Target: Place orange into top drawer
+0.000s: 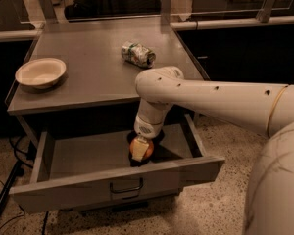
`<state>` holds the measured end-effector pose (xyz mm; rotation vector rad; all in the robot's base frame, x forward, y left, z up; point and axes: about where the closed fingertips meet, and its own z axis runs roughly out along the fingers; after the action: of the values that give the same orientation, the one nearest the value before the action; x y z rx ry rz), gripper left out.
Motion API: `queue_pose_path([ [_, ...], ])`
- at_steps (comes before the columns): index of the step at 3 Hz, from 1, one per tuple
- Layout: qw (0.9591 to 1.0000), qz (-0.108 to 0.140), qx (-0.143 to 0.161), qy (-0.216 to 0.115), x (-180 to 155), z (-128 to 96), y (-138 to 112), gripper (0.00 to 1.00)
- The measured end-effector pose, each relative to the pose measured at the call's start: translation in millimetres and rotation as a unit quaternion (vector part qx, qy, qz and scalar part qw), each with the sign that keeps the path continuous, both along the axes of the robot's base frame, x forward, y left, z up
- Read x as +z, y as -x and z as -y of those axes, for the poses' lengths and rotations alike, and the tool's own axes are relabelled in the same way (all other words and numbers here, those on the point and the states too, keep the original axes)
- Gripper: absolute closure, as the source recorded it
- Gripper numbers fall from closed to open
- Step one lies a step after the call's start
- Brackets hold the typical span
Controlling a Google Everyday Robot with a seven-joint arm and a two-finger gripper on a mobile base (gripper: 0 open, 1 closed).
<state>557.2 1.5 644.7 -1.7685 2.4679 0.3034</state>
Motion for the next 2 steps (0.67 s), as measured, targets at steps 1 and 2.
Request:
queue_pose_path([
  [1,0.9996,-0.026,-0.007,-0.002,-24.3,-5.8,7.6,1.0],
  [2,0.9996,-0.026,-0.006,-0.002,-26.3,-7.4,1.4,0.96],
])
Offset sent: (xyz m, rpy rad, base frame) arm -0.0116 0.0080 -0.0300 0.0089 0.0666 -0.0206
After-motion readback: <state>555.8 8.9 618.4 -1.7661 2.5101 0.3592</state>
